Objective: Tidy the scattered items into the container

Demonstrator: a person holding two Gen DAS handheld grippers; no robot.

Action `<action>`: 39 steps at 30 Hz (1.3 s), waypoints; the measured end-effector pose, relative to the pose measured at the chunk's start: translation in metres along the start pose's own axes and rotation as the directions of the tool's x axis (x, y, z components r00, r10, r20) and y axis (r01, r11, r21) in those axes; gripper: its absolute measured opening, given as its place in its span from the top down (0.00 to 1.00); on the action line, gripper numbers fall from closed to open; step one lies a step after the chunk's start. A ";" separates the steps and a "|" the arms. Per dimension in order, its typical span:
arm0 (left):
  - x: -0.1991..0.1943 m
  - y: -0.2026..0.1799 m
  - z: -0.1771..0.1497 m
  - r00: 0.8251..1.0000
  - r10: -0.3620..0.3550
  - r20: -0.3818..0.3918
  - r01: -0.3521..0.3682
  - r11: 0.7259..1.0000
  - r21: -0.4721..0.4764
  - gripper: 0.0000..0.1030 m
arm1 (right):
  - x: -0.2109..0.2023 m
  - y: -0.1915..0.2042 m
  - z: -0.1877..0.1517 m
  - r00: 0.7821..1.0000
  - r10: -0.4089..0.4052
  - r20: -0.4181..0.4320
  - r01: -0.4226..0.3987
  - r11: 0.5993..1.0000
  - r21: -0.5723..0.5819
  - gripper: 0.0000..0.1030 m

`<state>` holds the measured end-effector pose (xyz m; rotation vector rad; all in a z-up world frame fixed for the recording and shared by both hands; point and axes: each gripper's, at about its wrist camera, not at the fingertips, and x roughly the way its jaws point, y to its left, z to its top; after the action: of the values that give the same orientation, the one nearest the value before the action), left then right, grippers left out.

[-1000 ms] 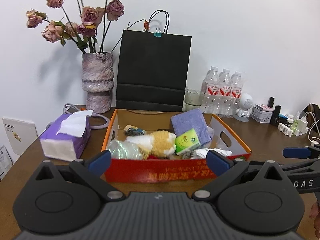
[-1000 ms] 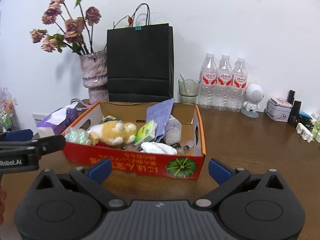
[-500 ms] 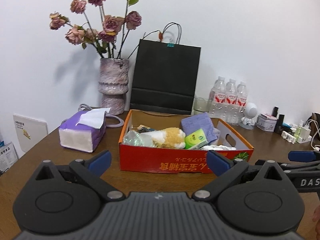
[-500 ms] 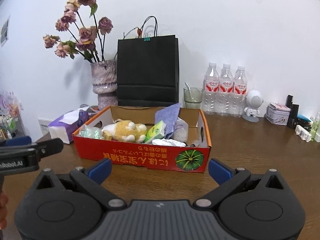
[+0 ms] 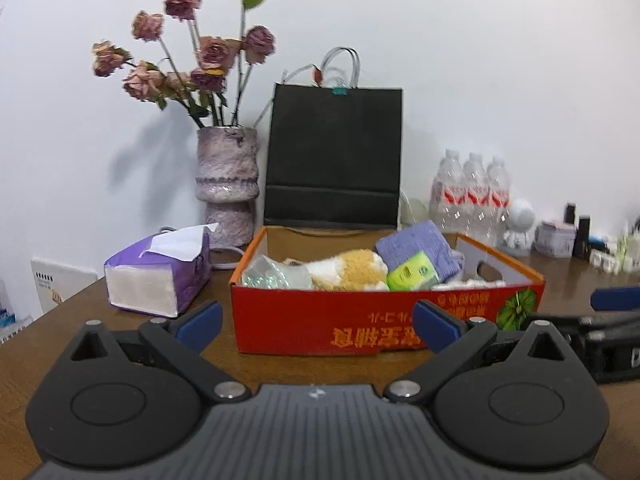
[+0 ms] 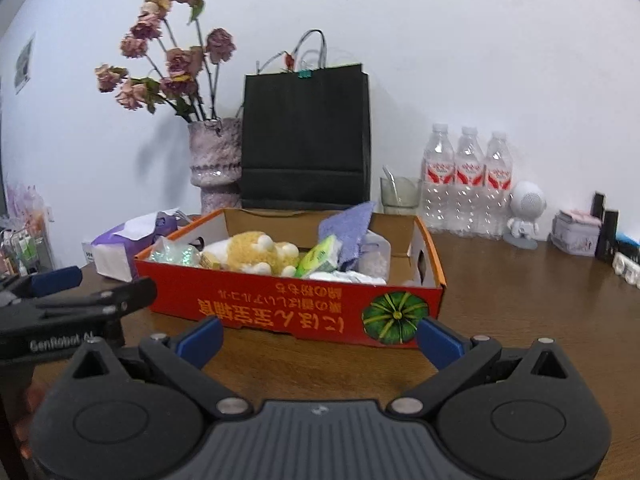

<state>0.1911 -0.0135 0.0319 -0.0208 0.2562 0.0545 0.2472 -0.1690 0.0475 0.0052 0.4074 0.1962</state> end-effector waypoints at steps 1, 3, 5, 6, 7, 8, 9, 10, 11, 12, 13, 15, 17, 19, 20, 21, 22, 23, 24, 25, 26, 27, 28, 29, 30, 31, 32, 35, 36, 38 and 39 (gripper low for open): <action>-0.001 -0.001 -0.001 1.000 0.001 0.005 -0.001 1.000 0.014 0.00 | 0.001 0.000 -0.001 1.000 0.003 -0.003 -0.003 1.000 0.011 0.00; -0.002 0.000 -0.002 1.000 -0.004 0.007 0.004 1.000 0.028 0.00 | 0.005 0.000 -0.005 1.000 -0.001 -0.003 0.001 1.000 0.013 0.00; 0.000 0.004 -0.003 1.000 -0.013 -0.007 0.013 1.000 0.010 0.00 | 0.010 0.005 -0.010 0.999 -0.033 -0.005 0.033 0.999 -0.011 0.00; 0.003 0.006 -0.003 1.000 -0.017 -0.022 0.017 1.000 -0.002 0.00 | 0.013 0.007 -0.012 0.999 -0.042 -0.010 0.042 0.999 -0.025 0.00; 0.004 0.008 -0.003 0.999 -0.018 -0.037 0.017 1.000 -0.011 0.00 | 0.015 0.008 -0.014 0.999 -0.044 -0.016 0.044 0.999 -0.031 0.00; 0.005 0.009 -0.004 0.999 -0.017 -0.047 0.016 1.000 -0.018 0.00 | 0.016 0.009 -0.015 0.999 -0.040 -0.020 0.040 0.999 -0.033 0.00; 0.006 0.010 -0.004 0.998 -0.017 -0.052 0.016 1.000 -0.022 0.00 | 0.017 0.010 -0.015 0.999 -0.037 -0.023 0.036 0.999 -0.035 0.00; 0.005 0.011 -0.004 0.999 -0.018 -0.051 0.017 1.000 -0.024 0.00 | 0.016 0.010 -0.015 0.999 -0.039 -0.020 0.038 0.999 -0.037 0.00; 0.004 0.011 -0.004 0.999 -0.021 -0.046 0.019 0.999 -0.026 0.00 | 0.016 0.010 -0.016 0.999 -0.043 -0.017 0.042 0.998 -0.037 0.00; 0.003 0.011 -0.004 0.999 -0.024 -0.042 0.023 0.999 -0.027 0.00 | 0.015 0.010 -0.016 0.999 -0.045 -0.015 0.045 0.998 -0.036 0.00; 0.002 0.011 -0.004 0.999 -0.026 -0.040 0.025 0.999 -0.026 0.00 | 0.015 0.010 -0.016 0.999 -0.045 -0.016 0.045 0.998 -0.033 0.00; 0.002 0.010 -0.005 0.999 -0.029 -0.045 0.028 0.999 -0.023 0.00 | 0.017 0.009 -0.016 0.999 -0.047 -0.023 0.046 0.999 -0.027 0.00; 0.004 0.010 -0.005 0.998 -0.024 -0.053 0.023 0.999 -0.023 0.00 | 0.017 0.007 -0.016 0.998 -0.050 -0.027 0.050 0.999 -0.020 0.00; 0.004 0.010 -0.006 0.998 -0.021 -0.058 0.019 0.999 -0.027 0.00 | 0.017 0.006 -0.016 0.998 -0.055 -0.024 0.055 0.998 -0.012 0.00; 0.005 0.010 -0.006 0.998 -0.021 -0.059 0.019 0.999 -0.029 0.00 | 0.017 0.005 -0.017 0.998 -0.058 -0.020 0.058 0.998 -0.009 0.00; 0.005 0.011 -0.006 0.998 -0.019 -0.058 0.017 0.999 -0.031 0.00 | 0.017 0.005 -0.017 0.998 -0.062 -0.013 0.062 0.998 -0.007 0.00; 0.005 0.011 -0.006 0.998 -0.016 -0.059 0.014 0.999 -0.034 0.00 | 0.016 0.005 -0.018 0.998 -0.065 -0.008 0.065 0.998 -0.005 0.00; 0.005 0.011 -0.006 0.998 -0.014 -0.061 0.012 0.999 -0.036 0.00 | 0.017 0.005 -0.018 0.998 -0.069 -0.007 0.069 0.998 -0.005 0.00; 0.006 0.012 -0.006 0.998 -0.012 -0.064 0.010 0.999 -0.039 0.00 | 0.018 0.005 -0.018 0.997 -0.070 -0.010 0.070 0.998 -0.006 0.00; 0.006 0.012 -0.006 0.998 -0.011 -0.065 0.009 0.999 -0.042 0.00 | 0.019 0.005 -0.019 0.997 -0.070 -0.016 0.070 0.998 -0.006 0.00; 0.006 0.013 -0.006 0.998 -0.012 -0.066 0.009 0.999 -0.045 0.00 | 0.020 0.005 -0.019 0.997 -0.069 -0.020 0.069 0.998 -0.007 0.00; 0.006 0.013 -0.006 0.998 -0.012 -0.065 0.009 0.999 -0.046 0.00 | 0.021 0.005 -0.019 0.997 -0.069 -0.020 0.069 0.998 -0.009 0.00; 0.006 0.013 -0.007 0.998 -0.011 -0.065 0.008 0.999 -0.045 0.00 | 0.021 0.006 -0.019 0.997 -0.070 -0.018 0.070 0.997 -0.011 0.00; 0.006 0.013 -0.007 0.998 -0.010 -0.065 0.007 0.999 -0.044 0.00 | 0.020 0.006 -0.019 0.997 -0.071 -0.015 0.071 0.997 -0.012 0.00; 0.006 0.013 -0.007 0.998 -0.011 -0.066 0.008 0.999 -0.044 0.00 | 0.020 0.006 -0.020 0.997 -0.071 -0.011 0.071 0.997 -0.011 0.00; 0.006 0.013 -0.007 0.998 -0.012 -0.068 0.009 0.999 -0.044 0.00 | 0.020 0.006 -0.020 0.997 -0.070 -0.008 0.070 0.997 -0.010 0.00; 0.006 0.013 -0.007 0.997 -0.012 -0.070 0.009 0.999 -0.044 0.00 | 0.020 0.006 -0.020 0.998 -0.070 -0.006 0.070 0.998 -0.007 0.00; 0.007 0.013 -0.007 0.997 -0.012 -0.072 0.008 0.999 -0.046 0.00 | 0.020 0.005 -0.020 0.997 -0.075 -0.003 0.075 0.997 -0.002 0.00; 0.007 0.013 -0.007 0.997 -0.012 -0.072 0.008 0.999 -0.046 0.00 | 0.020 0.005 -0.020 0.997 -0.075 -0.006 0.075 0.997 -0.002 0.00; 0.006 0.013 -0.007 0.997 -0.011 -0.071 0.008 0.999 -0.044 0.00 | 0.021 0.006 -0.020 0.997 -0.077 -0.007 0.077 0.997 -0.004 0.00; 0.007 0.013 -0.007 0.997 -0.011 -0.071 0.008 0.999 -0.042 0.00 | 0.021 0.006 -0.020 0.997 -0.076 -0.006 0.076 0.997 -0.003 0.00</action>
<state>0.1952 -0.0003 0.0234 -0.0659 0.3260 0.0497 0.2567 -0.1599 0.0211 -0.0137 0.4131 0.1220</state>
